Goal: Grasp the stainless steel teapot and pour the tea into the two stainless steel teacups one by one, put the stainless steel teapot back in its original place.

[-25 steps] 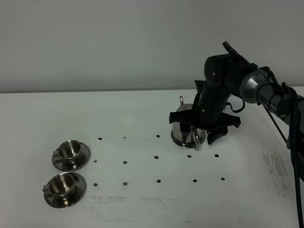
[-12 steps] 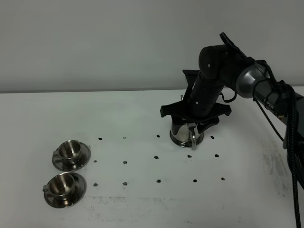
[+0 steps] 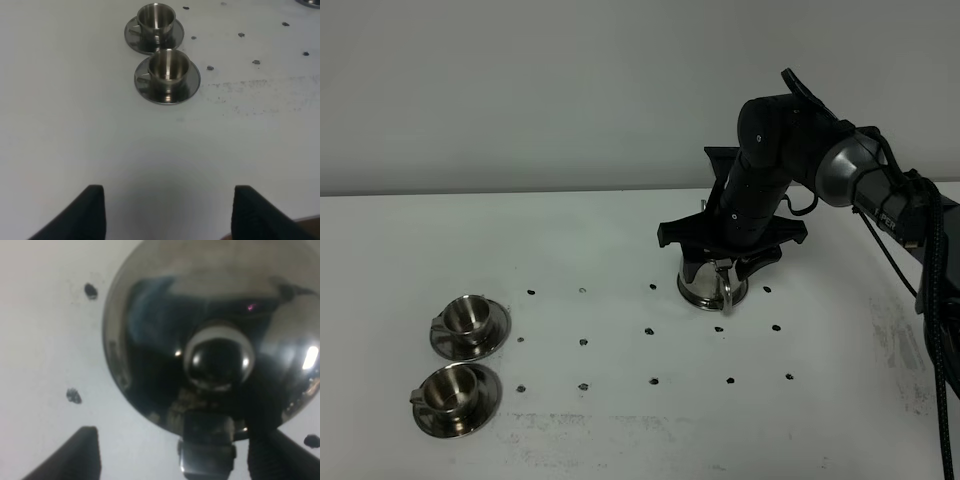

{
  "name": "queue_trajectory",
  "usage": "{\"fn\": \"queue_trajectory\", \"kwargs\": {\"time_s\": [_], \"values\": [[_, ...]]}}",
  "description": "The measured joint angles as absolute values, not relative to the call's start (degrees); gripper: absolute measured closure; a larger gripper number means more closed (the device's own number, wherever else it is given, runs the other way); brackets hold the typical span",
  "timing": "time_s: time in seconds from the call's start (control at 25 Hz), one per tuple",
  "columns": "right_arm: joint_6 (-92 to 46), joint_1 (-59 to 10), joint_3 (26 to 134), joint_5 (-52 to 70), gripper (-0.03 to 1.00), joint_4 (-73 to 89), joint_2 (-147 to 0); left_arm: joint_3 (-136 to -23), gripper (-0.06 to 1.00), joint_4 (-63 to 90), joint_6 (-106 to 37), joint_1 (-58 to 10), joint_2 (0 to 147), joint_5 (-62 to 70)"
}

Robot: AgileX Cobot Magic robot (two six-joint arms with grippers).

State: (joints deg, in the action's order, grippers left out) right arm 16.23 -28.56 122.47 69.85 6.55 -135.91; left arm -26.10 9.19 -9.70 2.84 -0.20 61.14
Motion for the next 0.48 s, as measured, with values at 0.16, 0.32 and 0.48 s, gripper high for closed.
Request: {"fn": "queue_trajectory", "kwargs": {"time_s": [0.16, 0.32, 0.48], "values": [[17.5, -28.6, 122.5, 69.8, 0.38, 6.4, -135.9, -26.1, 0.40, 9.2, -9.7, 2.8, -0.2, 61.1], [18.2, -28.6, 122.2, 69.8, 0.38, 6.3, -135.9, -26.1, 0.40, 9.2, -9.7, 2.8, -0.2, 61.1], [19.3, -28.6, 119.9, 69.8, 0.38, 6.3, -135.9, -26.1, 0.40, 9.2, -9.7, 2.8, -0.2, 61.1]]}}
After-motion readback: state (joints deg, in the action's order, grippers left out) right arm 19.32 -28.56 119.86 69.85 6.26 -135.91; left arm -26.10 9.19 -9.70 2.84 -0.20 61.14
